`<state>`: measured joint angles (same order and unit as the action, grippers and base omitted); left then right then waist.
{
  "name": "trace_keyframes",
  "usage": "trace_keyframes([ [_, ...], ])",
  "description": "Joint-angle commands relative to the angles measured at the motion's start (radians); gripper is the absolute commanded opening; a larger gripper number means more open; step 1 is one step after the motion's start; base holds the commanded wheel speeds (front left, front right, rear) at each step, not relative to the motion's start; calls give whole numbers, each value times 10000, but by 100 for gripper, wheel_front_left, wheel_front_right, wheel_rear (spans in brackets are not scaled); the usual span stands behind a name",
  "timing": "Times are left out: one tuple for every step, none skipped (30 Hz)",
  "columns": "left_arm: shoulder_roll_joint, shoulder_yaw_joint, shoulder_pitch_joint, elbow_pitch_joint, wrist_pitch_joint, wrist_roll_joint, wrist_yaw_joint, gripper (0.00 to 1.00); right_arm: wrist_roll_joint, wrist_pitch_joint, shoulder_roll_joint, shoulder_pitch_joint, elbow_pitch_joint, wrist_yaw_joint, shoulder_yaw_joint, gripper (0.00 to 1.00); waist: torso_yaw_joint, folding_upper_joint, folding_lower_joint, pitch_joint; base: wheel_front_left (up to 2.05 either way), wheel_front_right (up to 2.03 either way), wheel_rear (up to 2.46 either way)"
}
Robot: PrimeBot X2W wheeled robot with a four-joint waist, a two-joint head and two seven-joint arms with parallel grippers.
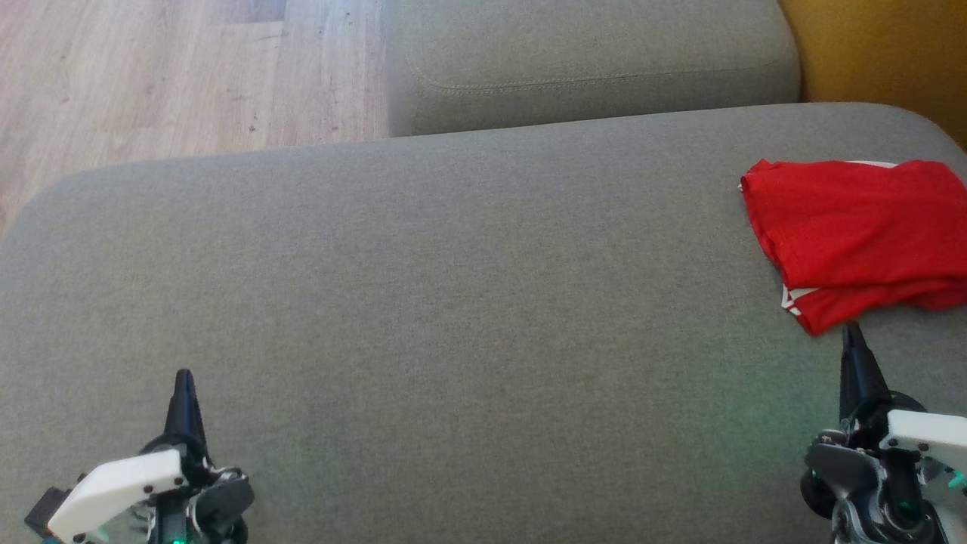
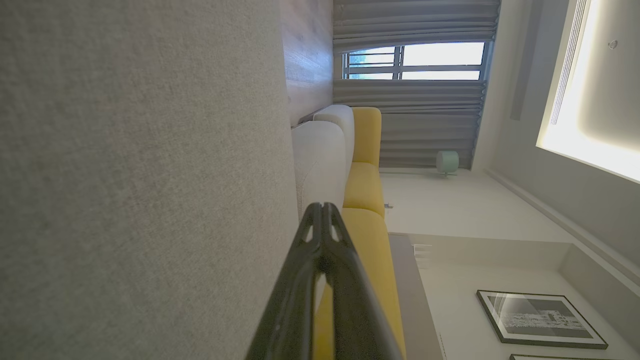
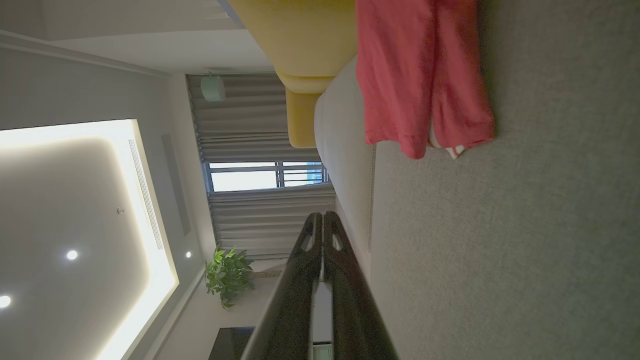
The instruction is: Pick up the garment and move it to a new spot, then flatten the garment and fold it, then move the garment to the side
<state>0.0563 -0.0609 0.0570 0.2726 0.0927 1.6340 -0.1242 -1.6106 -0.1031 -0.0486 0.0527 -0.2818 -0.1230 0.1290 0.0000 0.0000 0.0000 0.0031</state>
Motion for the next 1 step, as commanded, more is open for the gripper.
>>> trace_keyframes([
  [79,-340,493,-282,53,-97,-65,0,-17,-65,-55,548,373,-77,-197,0,0,0,0,0,0,0,0],
])
